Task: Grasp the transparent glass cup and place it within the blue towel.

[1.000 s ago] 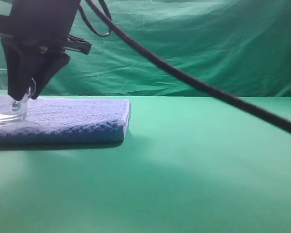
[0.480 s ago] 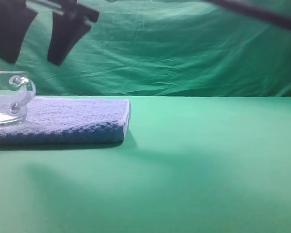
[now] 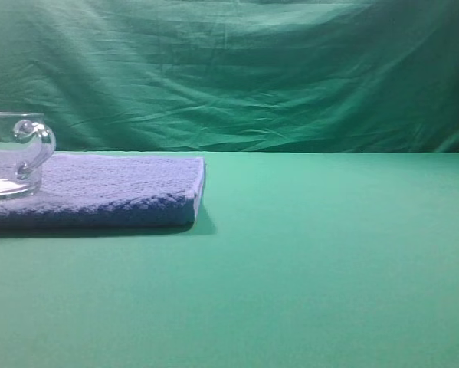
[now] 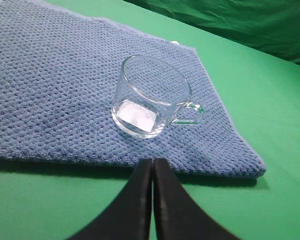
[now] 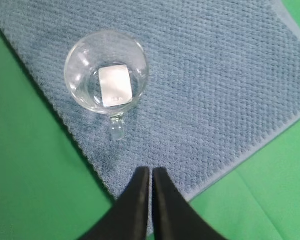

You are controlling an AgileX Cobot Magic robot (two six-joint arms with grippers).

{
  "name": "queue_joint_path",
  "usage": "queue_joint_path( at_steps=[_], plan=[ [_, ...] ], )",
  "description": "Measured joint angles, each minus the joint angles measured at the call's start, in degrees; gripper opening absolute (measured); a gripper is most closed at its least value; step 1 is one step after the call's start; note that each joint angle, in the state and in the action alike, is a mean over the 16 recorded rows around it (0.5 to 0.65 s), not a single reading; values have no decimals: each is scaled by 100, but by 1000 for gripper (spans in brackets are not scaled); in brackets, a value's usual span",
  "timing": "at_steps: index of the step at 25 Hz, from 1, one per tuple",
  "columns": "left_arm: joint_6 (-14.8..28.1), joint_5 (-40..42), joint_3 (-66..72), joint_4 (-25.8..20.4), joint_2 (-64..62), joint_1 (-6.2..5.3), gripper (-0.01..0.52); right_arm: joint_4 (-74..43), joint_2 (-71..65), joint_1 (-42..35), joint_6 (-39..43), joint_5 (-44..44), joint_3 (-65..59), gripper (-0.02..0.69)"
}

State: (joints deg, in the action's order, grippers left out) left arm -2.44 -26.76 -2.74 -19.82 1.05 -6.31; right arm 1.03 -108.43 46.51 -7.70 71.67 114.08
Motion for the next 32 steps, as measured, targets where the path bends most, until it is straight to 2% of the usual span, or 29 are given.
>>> queue_joint_path(
  at_steps=[13,32],
  plan=[
    [0,0,0,0,0,0,0,-123,1945,-711,269,39,-1905,0],
    [0,0,0,0,0,0,0,-952,4600,-797,786,-125,-3282,32]
  ],
)
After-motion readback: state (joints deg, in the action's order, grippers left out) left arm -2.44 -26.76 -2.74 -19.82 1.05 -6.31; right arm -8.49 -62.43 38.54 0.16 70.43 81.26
